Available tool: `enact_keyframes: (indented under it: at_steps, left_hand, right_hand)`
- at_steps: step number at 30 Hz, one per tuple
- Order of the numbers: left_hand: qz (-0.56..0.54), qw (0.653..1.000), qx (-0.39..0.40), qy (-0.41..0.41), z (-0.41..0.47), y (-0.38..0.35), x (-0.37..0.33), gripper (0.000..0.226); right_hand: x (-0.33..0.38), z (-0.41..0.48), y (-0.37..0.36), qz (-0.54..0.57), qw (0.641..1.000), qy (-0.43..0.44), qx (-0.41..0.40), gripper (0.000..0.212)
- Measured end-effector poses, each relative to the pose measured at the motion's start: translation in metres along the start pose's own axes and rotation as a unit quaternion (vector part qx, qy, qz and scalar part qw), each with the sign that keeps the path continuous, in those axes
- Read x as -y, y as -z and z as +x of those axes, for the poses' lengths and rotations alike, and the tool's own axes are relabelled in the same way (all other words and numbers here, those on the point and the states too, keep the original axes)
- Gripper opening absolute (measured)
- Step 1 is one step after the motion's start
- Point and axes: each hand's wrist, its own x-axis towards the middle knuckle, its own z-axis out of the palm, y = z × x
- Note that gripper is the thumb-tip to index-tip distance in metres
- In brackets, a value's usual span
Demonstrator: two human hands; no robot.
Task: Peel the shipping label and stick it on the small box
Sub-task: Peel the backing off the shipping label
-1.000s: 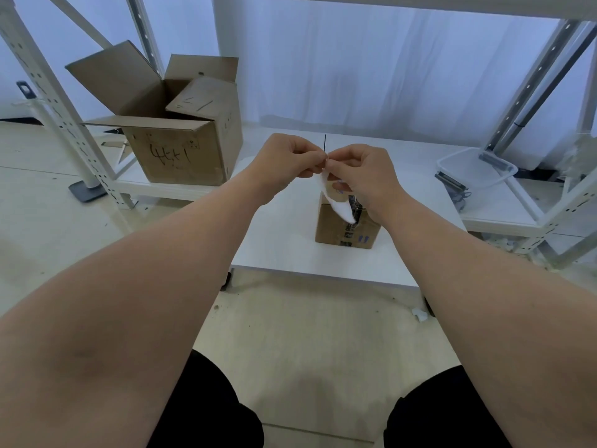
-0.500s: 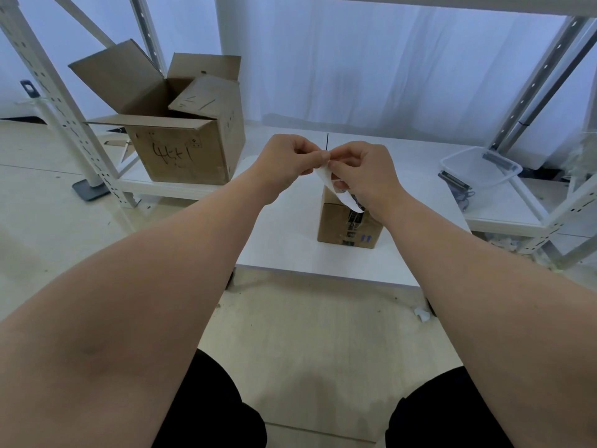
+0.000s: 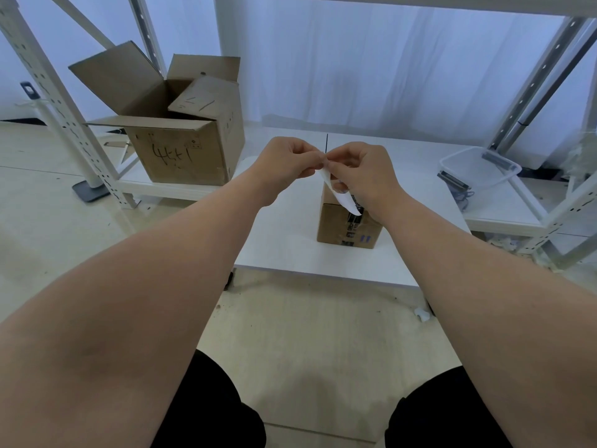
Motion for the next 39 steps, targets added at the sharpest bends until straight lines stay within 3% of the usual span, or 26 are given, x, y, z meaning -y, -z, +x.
enact_keyframes:
  at_steps: [14,18,29,33,39]
  left_hand:
    - [-0.003,1.0,-0.001,0.006,0.0014,-0.0002,0.002,0.007]
    - [-0.016,1.0,0.01,-0.001,0.0017,0.0007,0.003,0.03]
    - [0.003,1.0,0.002,-0.006,-0.0016,0.0003,0.0003,0.019]
    - [0.001,1.0,0.001,-0.004,-0.0018,0.0016,0.0007,0.022]
    - [0.029,1.0,0.005,-0.007,-0.0038,0.0007,-0.0005,0.007]
  right_hand:
    - [-0.0005,0.0008,-0.0009,-0.034,0.999,0.018,-0.005,0.01]
    - [0.0,0.0003,-0.0011,-0.029,0.999,0.019,-0.005,0.012]
    - [-0.0034,0.0025,-0.0031,-0.064,0.997,0.033,-0.008,0.01]
    - [-0.0015,0.0015,-0.0034,-0.048,0.998,0.026,-0.01,0.008]
    - [-0.0016,0.0016,-0.0021,-0.013,1.0,0.005,-0.017,0.007]
